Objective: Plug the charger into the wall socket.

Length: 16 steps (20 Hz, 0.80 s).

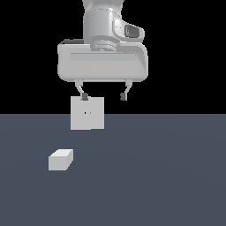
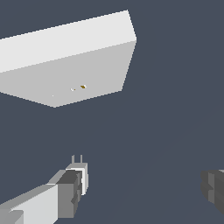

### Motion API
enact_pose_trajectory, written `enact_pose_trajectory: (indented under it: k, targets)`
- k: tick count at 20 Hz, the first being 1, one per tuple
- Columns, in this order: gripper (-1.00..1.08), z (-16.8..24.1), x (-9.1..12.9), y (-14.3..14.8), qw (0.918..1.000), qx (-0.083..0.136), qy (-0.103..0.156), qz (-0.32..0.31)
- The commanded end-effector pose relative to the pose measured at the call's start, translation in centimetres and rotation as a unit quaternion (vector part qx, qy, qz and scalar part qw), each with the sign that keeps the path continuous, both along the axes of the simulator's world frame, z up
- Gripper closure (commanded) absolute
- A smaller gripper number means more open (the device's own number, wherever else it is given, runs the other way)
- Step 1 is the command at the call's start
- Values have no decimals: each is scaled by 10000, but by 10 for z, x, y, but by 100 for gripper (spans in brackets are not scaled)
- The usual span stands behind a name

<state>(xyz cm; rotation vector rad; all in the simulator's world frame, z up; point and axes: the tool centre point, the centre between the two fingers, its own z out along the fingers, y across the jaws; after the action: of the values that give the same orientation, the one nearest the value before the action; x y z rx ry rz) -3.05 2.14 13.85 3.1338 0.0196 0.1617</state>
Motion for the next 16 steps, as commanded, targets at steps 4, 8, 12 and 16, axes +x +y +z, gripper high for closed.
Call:
enact_pose_trajectory:
  k: [4, 8, 12, 16]
  targets:
    - [-92, -21, -18, 23, 9997, 25, -239, 81]
    - [-92, -37, -30, 40, 9990, 43, -412, 139]
    - [-92, -51, -39, 54, 9982, 56, -560, 188]
    - [-92, -62, -46, 64, 9975, 61, -675, 224]
